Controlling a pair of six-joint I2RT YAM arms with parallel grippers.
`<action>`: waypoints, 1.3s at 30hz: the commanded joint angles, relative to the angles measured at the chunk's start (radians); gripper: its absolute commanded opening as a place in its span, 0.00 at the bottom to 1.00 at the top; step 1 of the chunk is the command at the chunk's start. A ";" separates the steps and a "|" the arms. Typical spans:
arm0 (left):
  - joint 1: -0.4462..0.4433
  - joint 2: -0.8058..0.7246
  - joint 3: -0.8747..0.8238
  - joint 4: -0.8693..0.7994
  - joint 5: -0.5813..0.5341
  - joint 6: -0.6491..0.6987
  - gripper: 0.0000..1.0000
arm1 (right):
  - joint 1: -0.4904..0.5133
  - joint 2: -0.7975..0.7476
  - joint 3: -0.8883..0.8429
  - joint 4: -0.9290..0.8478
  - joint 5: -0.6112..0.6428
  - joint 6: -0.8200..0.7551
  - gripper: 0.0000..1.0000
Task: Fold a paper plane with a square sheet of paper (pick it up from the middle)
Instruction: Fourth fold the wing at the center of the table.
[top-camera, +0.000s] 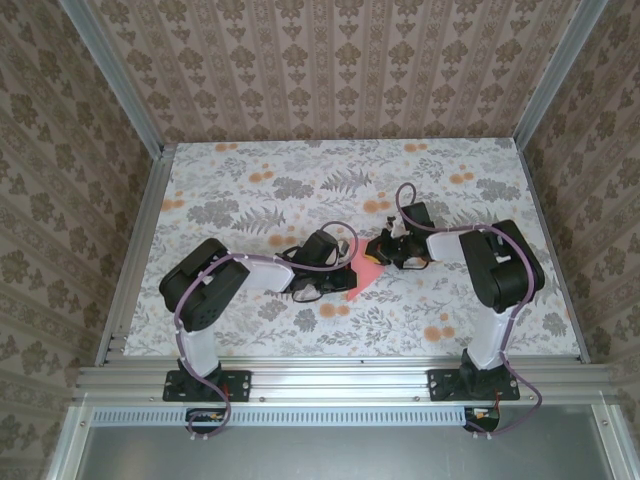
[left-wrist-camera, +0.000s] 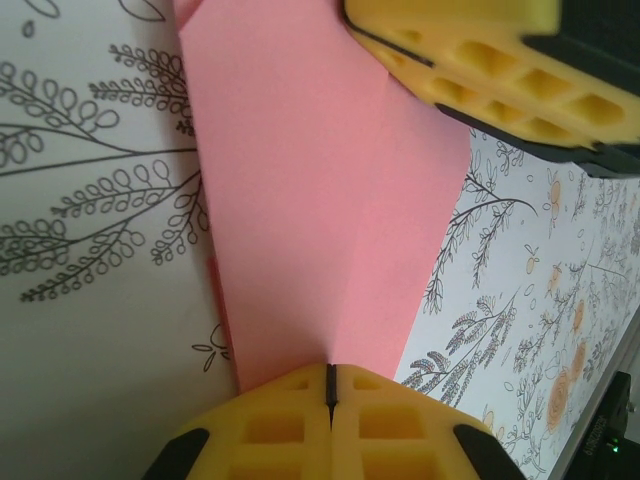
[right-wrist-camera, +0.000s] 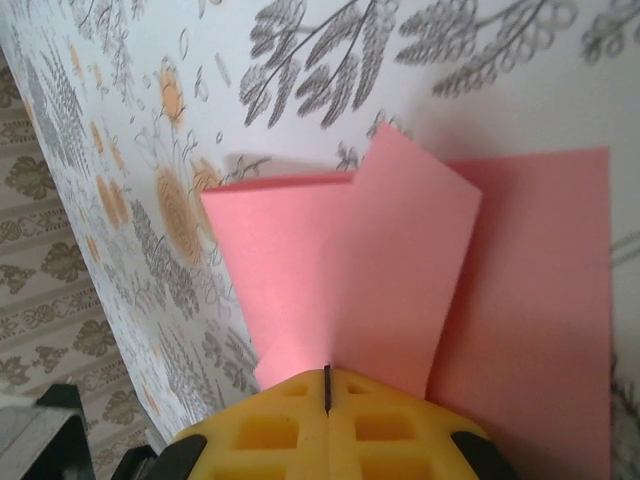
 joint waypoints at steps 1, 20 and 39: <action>-0.012 0.036 -0.008 -0.104 -0.019 0.006 0.00 | 0.033 -0.085 -0.042 -0.052 0.005 -0.037 0.05; -0.012 0.023 -0.003 -0.117 -0.017 0.023 0.00 | 0.095 -0.042 -0.101 -0.121 0.076 -0.037 0.05; -0.074 -0.114 -0.120 -0.210 0.000 0.024 0.04 | 0.077 -0.006 -0.100 -0.141 0.133 -0.017 0.05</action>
